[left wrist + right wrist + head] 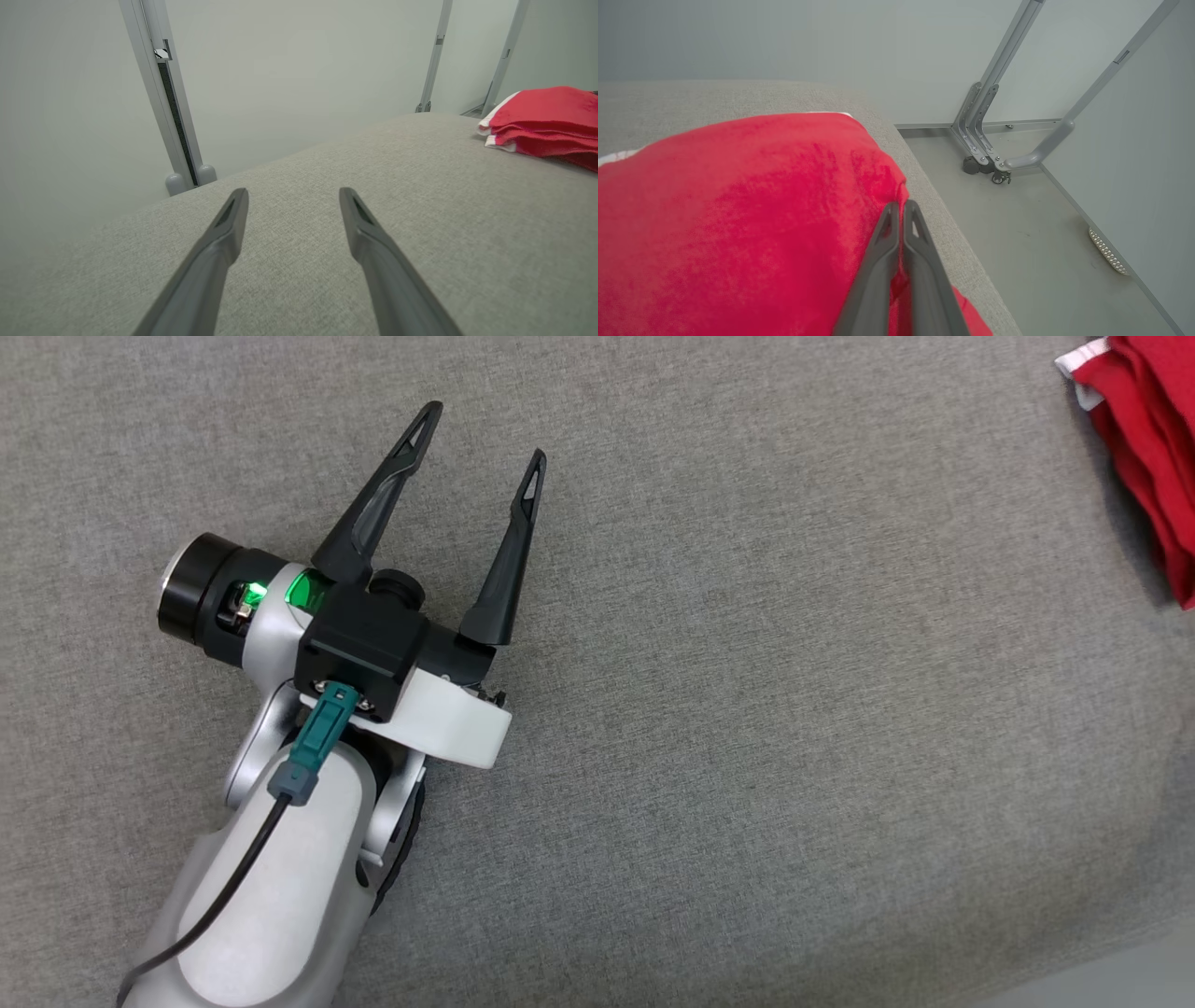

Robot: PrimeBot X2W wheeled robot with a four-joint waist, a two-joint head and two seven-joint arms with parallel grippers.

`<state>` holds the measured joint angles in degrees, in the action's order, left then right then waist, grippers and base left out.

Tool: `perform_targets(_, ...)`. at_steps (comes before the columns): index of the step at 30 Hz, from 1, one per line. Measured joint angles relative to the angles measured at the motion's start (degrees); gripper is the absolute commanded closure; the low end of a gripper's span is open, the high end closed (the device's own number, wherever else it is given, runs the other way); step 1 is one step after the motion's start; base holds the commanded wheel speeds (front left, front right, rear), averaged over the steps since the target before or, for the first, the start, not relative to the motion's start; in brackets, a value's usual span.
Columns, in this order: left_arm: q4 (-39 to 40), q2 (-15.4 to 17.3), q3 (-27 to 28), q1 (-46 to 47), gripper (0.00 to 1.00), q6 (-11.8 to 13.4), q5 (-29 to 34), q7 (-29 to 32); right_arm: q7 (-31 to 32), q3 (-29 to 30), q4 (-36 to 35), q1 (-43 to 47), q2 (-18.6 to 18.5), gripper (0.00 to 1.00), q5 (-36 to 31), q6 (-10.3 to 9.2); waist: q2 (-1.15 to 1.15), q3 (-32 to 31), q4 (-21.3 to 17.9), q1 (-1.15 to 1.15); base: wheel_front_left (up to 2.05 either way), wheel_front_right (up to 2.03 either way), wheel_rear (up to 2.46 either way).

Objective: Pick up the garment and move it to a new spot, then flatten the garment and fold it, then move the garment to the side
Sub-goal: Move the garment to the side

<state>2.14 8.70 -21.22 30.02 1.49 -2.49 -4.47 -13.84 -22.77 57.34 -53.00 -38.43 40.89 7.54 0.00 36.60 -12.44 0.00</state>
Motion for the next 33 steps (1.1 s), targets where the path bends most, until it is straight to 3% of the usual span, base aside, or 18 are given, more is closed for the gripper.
perform_targets(1, 0.09, 0.07, -0.10, 0.26, 0.00, -0.12, 0.07, 0.22, -0.29, 0.07, 0.68, -0.57, 0.10, 0.57, 0.02, 0.00, 0.00, 0.61, 0.16, 0.00, 0.00, 0.00, 0.00)
perform_targets(2, 0.10, 0.11, -0.19, 0.53, 0.00, -0.14, 0.09, 0.34, -0.31, 0.18, 1.53, -1.14, 0.22, 0.00, 0.18, 0.00, 0.00, 1.21, 0.29, 0.00, 0.00, 0.00, 0.00)
perform_targets(7, -0.09, 0.09, -0.42, 1.20, 0.00, -0.08, 0.36, 0.20, -0.88, 1.94, 5.36, -2.48, 2.04, 0.00, 0.77, 0.00, 0.00, 2.78, 0.15, 0.00, 0.00, 0.00, 0.00)
perform_targets(11, -1.78, 0.04, -0.27, 1.05, 0.00, 0.08, -0.59, -0.43, -1.01, 5.25, 3.56, -0.21, 3.80, 0.00, 2.07, 0.00, 0.00, 1.55, -0.46, 0.00, 0.00, 0.00, 0.00)
perform_targets(21, -5.41, 0.29, 0.96, -3.90, 0.00, 1.23, -3.38, -2.49, -1.11, 17.83, -14.07, 16.61, 10.88, 0.00, -4.20, 0.00, 0.00, -5.79, -1.90, 0.00, 0.00, 0.00, 0.00)
perform_targets(28, -7.17, 0.13, 2.81, -9.46, 0.00, 3.21, -6.21, -4.23, -1.11, 20.34, -26.16, 27.53, 17.59, 0.00, -10.34, -0.01, 0.00, -12.10, -1.26, 0.00, 0.00, 0.00, 0.00)
perform_targets(33, -7.72, -0.02, 4.71, -12.82, 0.00, 4.52, -8.39, -5.66, -1.05, 20.14, -33.36, 33.37, 20.73, 0.00, -13.79, -0.02, 0.00, -15.63, 1.29, 0.00, 0.00, 0.00, 0.00)
